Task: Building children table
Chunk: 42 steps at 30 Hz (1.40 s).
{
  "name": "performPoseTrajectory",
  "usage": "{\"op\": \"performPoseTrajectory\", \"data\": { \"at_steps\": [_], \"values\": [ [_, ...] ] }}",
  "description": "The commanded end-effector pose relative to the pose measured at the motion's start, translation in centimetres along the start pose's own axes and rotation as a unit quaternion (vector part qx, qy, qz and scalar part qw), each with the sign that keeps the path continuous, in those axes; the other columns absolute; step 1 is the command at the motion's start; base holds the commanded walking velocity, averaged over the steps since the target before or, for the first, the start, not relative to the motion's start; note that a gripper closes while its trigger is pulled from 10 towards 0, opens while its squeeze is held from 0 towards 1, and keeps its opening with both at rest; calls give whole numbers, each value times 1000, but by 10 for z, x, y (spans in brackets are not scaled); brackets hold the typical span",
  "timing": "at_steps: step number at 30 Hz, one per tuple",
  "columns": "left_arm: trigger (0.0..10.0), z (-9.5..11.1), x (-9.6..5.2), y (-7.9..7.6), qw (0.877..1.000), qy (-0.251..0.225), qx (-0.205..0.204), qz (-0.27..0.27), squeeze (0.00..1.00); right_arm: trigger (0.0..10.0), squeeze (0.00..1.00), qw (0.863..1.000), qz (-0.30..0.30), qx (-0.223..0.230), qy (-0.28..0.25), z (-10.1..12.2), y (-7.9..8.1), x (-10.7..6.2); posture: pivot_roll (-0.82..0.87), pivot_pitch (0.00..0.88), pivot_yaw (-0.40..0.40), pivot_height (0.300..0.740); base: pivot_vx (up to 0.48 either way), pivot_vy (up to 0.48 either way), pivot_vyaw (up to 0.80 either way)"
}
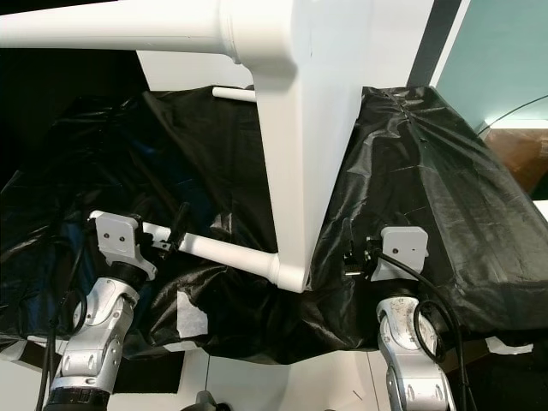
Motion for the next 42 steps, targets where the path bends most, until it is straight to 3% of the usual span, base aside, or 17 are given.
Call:
{"op": "performPoseTrajectory", "data": {
  "at_steps": [1, 7, 9, 15, 18, 19, 21, 24, 26, 28, 31, 34, 35, 37, 42],
  "values": [
    [10000, -3, -2, 1, 1000, 9, 3, 7, 0, 10000, 0, 1000, 6, -1, 10, -5, 1, 0, -39, 51, 10, 740, 0, 0, 0],
    [10000, -10, -5, -3, 999, 29, -16, -21, 0, 10000, 0, 1000, 7, -1, 11, -5, 2, 1, -36, 51, 9, 740, 0, 0, 0],
    [10000, -16, -11, -15, 993, 57, -35, -94, 0, 10000, 0, 1000, 7, 0, 11, -5, 3, 2, -32, 52, 7, 740, 0, 0, 0],
    [10000, -17, -17, -20, 986, 74, -43, -144, 0, 10000, 0, 1000, 8, 0, 11, -5, 4, 3, -30, 52, 8, 740, 0, 0, 0],
    [10000, -27, -31, -21, 965, 129, -24, -225, 0, 10000, 0, 1000, 8, 0, 12, -5, 5, 4, -38, 53, 9, 740, 0, 0, 0],
    [10000, -27, -31, -21, 965, 129, -24, -225, 0, 10000, 0, 1000, 8, 0, 12, -5, 5, 4, -38, 53, 9, 740, 0, 0, 0],
    [10000, -32, -38, -16, 953, 158, 10, -259, 0, 10000, 0, 1000, 5, -1, 12, -5, 3, 4, -42, 52, 9, 740, 0, 0, 0],
    [10000, -32, -39, -8, 947, 169, 41, -268, 0, 10000, 0, 1000, 2, -1, 13, -5, 2, 3, -45, 51, 10, 740, 0, 0, 0],
    [10000, -32, -33, 6, 946, 172, 87, -259, 0, 10000, 0, 1000, 0, 0, 13, -5, 1, 3, -54, 48, 12, 740, 0, 0, 0],
    [10000, -32, -33, 6, 946, 172, 87, -259, 0, 10000, 0, 1000, 0, 0, 13, -5, 1, 3, -54, 48, 12, 740, 0, 0, 0],
    [10000, -30, -28, 15, 946, 170, 119, -250, 0, 10000, 0, 1000, -2, 0, 13, -5, 0, 3, -57, 45, 13, 740, 0, 0, 0],
    [10000, -22, -13, 25, 954, 141, 163, -209, 0, 10000, 0, 1000, -3, 0, 14, -6, -1, 4, -58, 41, 12, 740, 0, 0, 0],
    [10000, -22, -13, 25, 954, 141, 163, -209, 0, 10000, 0, 1000, -3, 0, 14, -6, -1, 4, -58, 41, 12, 740, 0, 0, 0],
    [10000, -17, -4, 29, 952, 113, 221, -181, 0, 10000, 0, 1000, -5, 1, 12, -4, -1, 5, -63, 40, 10, 740, 0, 0, 0],
    [10000, -21, -5, 28, 944, 115, 247, -188, 0, 10000, 0, 1000, -5, 2, 10, -3, -1, 6, -64, 40, 8, 740, 0, 0, 0]
  ]
}}
Point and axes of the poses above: a point about 5 cm out from each wrist's last joint towards the gripper, its own x axis pointing out of the wrist towards the gripper, its own z axis along the axis of the wrist's last joint, y = z × x, the point moved 6 cm from there along x, pointing out of the wrist towards the gripper, and after that the axes turned 11 degrees about -x, right-handed, at the moved point
